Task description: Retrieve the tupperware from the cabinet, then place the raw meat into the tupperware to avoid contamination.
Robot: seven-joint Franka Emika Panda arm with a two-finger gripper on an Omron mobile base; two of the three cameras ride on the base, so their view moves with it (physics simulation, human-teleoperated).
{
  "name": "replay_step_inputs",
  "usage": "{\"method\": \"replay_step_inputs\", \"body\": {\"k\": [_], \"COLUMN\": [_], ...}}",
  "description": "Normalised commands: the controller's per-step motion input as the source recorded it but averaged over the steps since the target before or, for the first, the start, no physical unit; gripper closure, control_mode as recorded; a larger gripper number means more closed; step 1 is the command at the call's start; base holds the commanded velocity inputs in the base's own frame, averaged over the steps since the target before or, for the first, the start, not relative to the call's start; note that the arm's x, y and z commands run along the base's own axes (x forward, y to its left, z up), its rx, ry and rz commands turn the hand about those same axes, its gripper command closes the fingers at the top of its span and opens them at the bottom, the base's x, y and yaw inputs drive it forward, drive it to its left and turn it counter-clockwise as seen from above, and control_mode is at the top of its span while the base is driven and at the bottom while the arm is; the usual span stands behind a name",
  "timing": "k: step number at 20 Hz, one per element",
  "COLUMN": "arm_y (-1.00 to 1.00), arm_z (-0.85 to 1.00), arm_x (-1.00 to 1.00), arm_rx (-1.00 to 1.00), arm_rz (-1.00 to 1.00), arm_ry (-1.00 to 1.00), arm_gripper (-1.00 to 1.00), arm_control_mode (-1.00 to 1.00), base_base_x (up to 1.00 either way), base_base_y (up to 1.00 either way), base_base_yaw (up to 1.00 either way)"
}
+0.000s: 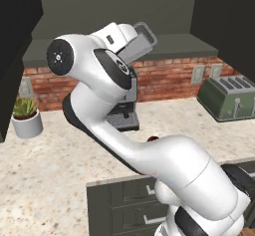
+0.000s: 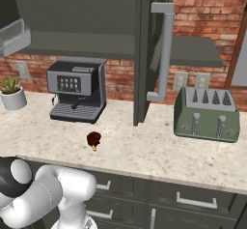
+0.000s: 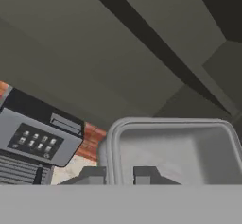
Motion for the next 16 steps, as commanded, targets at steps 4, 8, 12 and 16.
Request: {"method": "replay_step_inputs", "body": {"k": [4, 8, 12, 16], "arm_y": [0.04, 0.00, 0.00, 0.00], "arm_z": [0.00, -0.15, -0.41, -0.75], "arm_x": [-1.00, -0.77, -0.57, -0.25], "arm_rx": [0.16, 0.24, 0.16, 0.14], "arm_rz": [-0.05, 0.00, 0.00, 0.00], "arm_ry": [0.11, 0.17, 0.13, 0.20], "arm_gripper": [1.00, 1.00, 1.00, 1.00], "arm_control_mode": [-1.00, -1.00, -1.00, -1.00], "base_base_x": [0.00, 0.00, 0.00, 0.00], "base_base_y": [0.00, 0.00, 0.00, 0.00], "base_base_yaw": [0.00, 0.00, 0.00, 0.00]}}
